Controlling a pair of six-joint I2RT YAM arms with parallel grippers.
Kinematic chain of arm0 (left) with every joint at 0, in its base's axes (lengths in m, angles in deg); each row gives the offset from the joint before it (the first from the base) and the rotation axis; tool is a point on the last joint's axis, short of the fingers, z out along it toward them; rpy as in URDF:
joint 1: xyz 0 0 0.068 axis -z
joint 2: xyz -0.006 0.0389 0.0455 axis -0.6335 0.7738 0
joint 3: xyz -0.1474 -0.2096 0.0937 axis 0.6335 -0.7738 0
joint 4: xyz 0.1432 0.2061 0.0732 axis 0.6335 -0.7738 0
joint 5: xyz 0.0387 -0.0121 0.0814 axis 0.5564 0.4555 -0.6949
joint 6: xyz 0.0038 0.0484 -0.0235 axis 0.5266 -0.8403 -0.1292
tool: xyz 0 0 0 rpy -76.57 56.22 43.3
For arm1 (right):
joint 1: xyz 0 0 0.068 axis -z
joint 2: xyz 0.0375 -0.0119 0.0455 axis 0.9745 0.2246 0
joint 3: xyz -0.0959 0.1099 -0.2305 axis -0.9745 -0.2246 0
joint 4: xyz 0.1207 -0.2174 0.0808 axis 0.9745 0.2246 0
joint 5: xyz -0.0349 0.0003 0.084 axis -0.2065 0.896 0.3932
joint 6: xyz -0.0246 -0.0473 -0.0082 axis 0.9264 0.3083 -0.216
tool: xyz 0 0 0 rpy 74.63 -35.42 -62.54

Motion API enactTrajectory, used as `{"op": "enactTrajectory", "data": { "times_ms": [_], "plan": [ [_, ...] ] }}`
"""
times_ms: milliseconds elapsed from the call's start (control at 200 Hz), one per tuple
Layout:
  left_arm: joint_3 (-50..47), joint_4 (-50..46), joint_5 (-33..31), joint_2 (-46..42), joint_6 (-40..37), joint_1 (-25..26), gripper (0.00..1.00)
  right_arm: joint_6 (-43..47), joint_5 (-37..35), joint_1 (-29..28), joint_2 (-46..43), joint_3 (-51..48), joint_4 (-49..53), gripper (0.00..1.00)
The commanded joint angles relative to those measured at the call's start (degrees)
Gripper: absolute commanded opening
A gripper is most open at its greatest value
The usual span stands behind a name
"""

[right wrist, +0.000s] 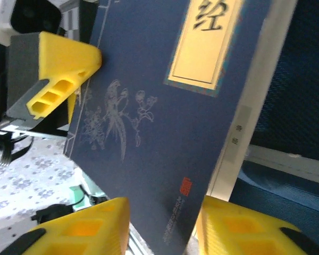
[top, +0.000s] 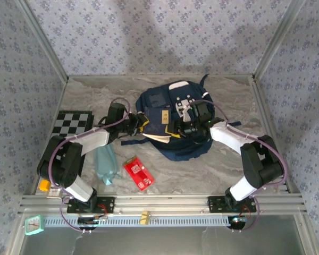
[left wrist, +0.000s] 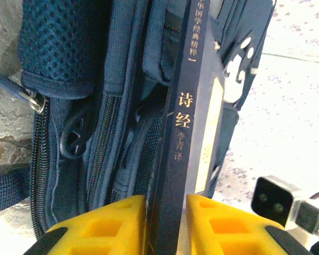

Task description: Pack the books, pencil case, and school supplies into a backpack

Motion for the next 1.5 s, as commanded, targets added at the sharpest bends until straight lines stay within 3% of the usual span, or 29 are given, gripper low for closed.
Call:
{"op": "enactTrajectory", "data": {
  "times_ms": [0, 205, 480, 615, 1034, 1274, 1494],
  "plan": [
    [2.94, -3.7, 0.34, -0.77, -5.89, 0.81, 0.26, 0.29, -4.95, 0.12, -0.14, 1.6, 5.53, 0.44],
    [4.97, -10.42, 1.71, -0.72, -13.29, 2.05, 0.31, -0.83, -7.8, -0.48, 1.43, 2.45, 5.45, 0.54],
    [8.12, -17.45, 0.21, 0.27, -20.31, 3.88, 0.31, -1.38, -7.7, -1.95, 4.48, 4.17, 4.62, 0.59],
    [7.42, -15.36, 0.72, 0.94, -19.58, 3.96, 0.29, -0.68, -8.54, -2.56, 4.12, 4.18, 4.94, 0.61],
    [7.28, -10.29, 0.87, -3.56, -14.27, 4.07, 0.0, -1.7, -9.65, -0.21, -4.92, -0.07, 5.33, 0.7],
    [10.51, -7.99, 0.7, -10.75, -11.63, 4.3, 0.0, -5.77, -2.7, 4.47, -13.6, -2.98, 2.69, 0.86],
    [12.75, -0.6, 1.02, -11.23, -8.21, 7.05, 0.0, -11.66, 3.04, 6.35, -15.99, -2.53, -3.05, 1.0]
  ]
}}
